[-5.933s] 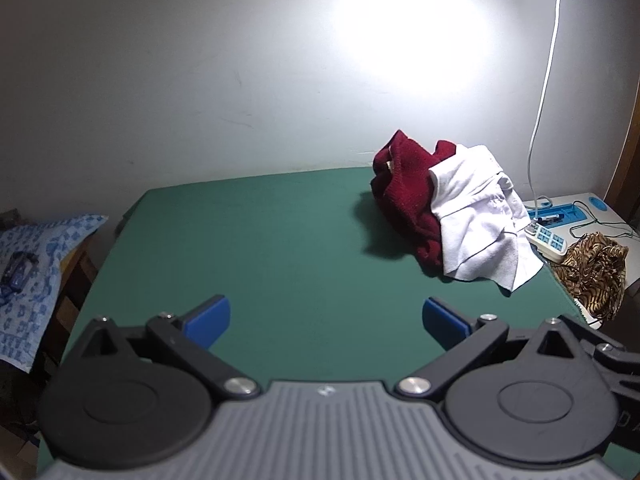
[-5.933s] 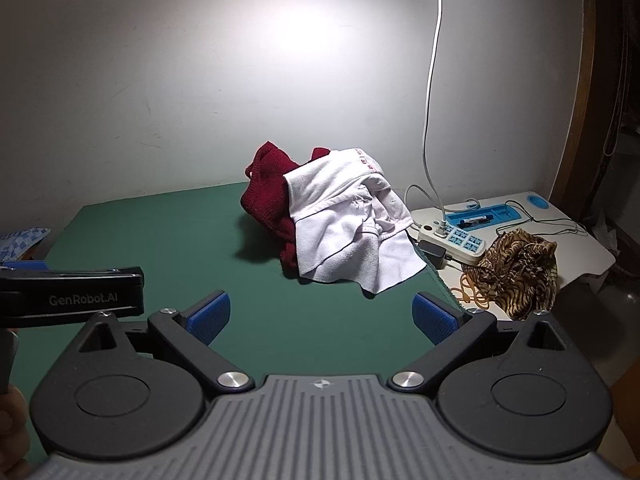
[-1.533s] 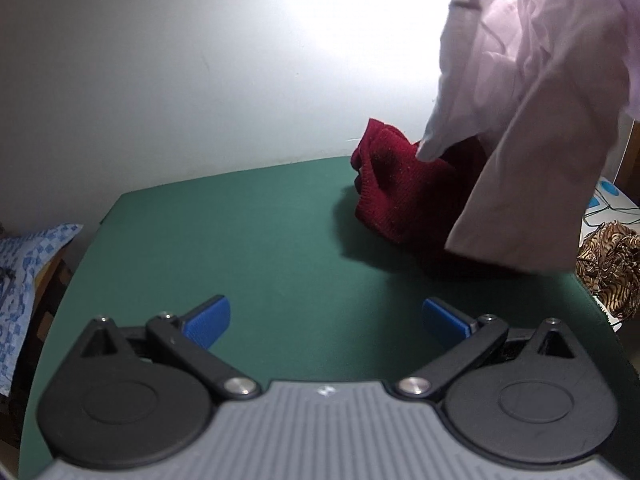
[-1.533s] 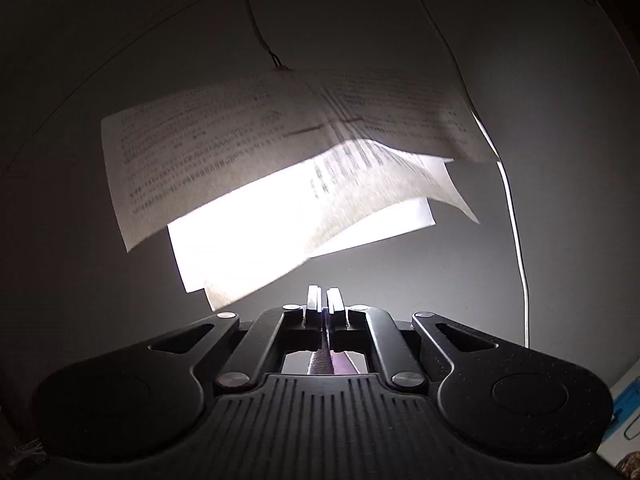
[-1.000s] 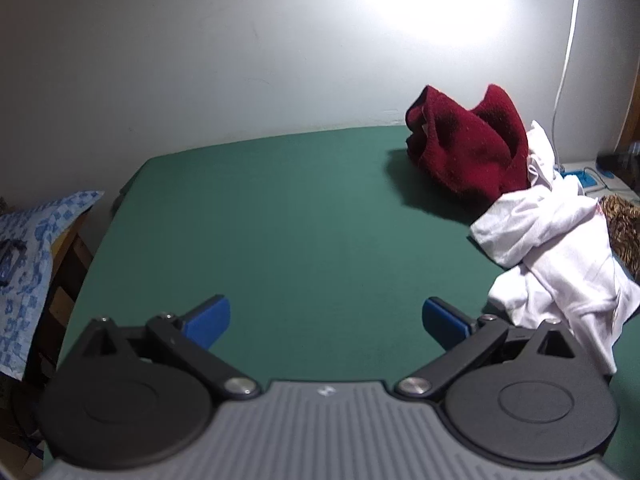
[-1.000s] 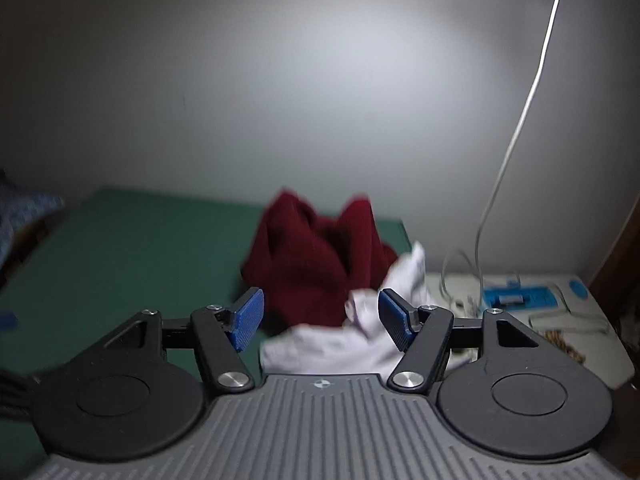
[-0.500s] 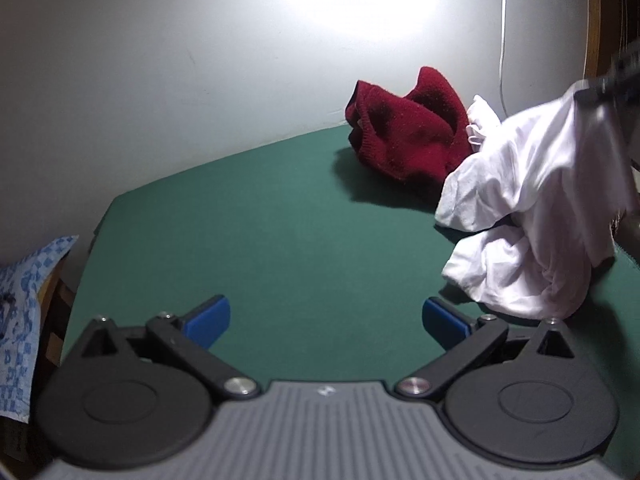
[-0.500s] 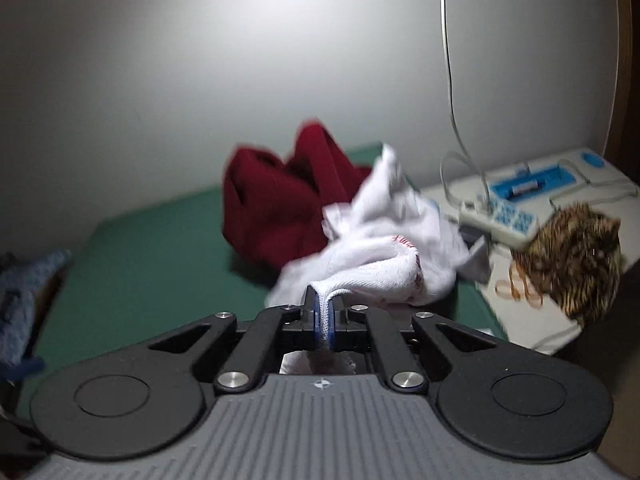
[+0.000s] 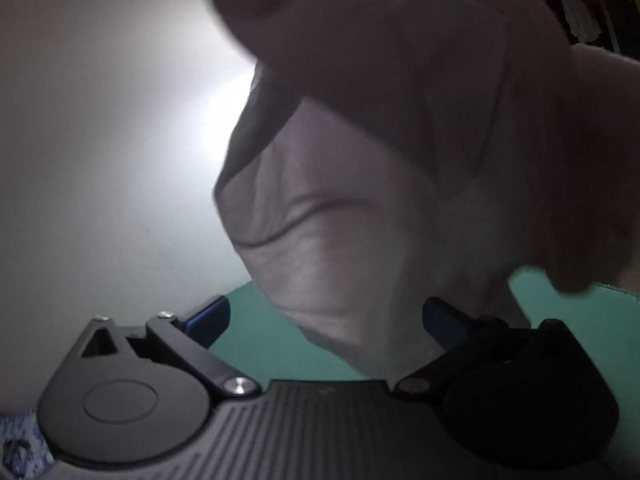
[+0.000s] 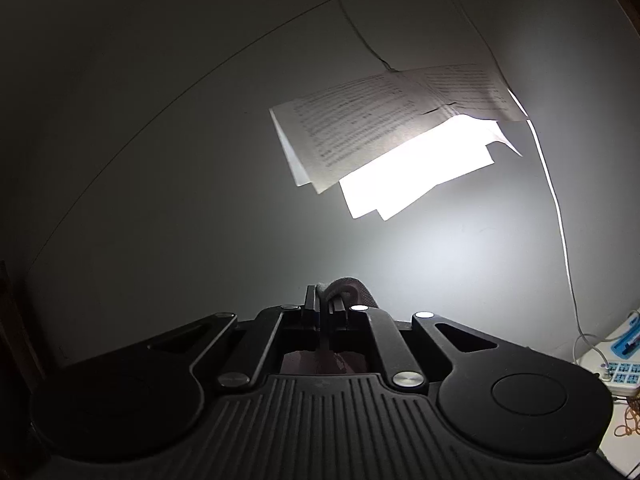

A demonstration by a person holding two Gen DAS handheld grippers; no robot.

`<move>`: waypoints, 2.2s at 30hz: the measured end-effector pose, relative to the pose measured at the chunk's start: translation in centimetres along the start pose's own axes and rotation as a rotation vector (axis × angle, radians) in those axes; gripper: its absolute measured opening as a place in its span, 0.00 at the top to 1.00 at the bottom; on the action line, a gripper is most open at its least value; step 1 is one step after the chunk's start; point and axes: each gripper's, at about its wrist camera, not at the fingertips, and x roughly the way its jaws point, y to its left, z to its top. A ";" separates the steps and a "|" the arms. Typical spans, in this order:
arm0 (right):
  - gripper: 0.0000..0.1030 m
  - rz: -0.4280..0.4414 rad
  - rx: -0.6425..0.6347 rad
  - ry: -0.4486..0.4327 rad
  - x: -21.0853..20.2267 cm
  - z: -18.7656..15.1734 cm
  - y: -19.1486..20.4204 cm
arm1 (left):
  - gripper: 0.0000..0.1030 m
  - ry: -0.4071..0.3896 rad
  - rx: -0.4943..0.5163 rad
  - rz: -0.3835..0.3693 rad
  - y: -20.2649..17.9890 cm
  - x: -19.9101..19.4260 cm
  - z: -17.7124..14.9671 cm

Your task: Fold clothes

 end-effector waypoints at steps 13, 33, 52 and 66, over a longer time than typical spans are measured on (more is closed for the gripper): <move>0.96 0.043 0.129 0.144 -1.8 -7.7 0.4 | 0.96 0.073 -0.272 -0.208 6.4 -6.3 -3.8; 0.96 0.524 0.229 0.159 -3.3 -6.4 -1.3 | 0.40 0.118 -0.161 0.231 -0.5 -14.6 -5.7; 0.55 0.304 0.002 0.456 -8.9 -13.4 -5.9 | 0.98 -0.197 -0.369 0.617 6.1 -24.5 5.1; 0.30 0.377 0.016 0.650 -3.0 -21.6 -3.7 | 0.98 -0.201 -0.261 0.508 5.3 -28.6 5.4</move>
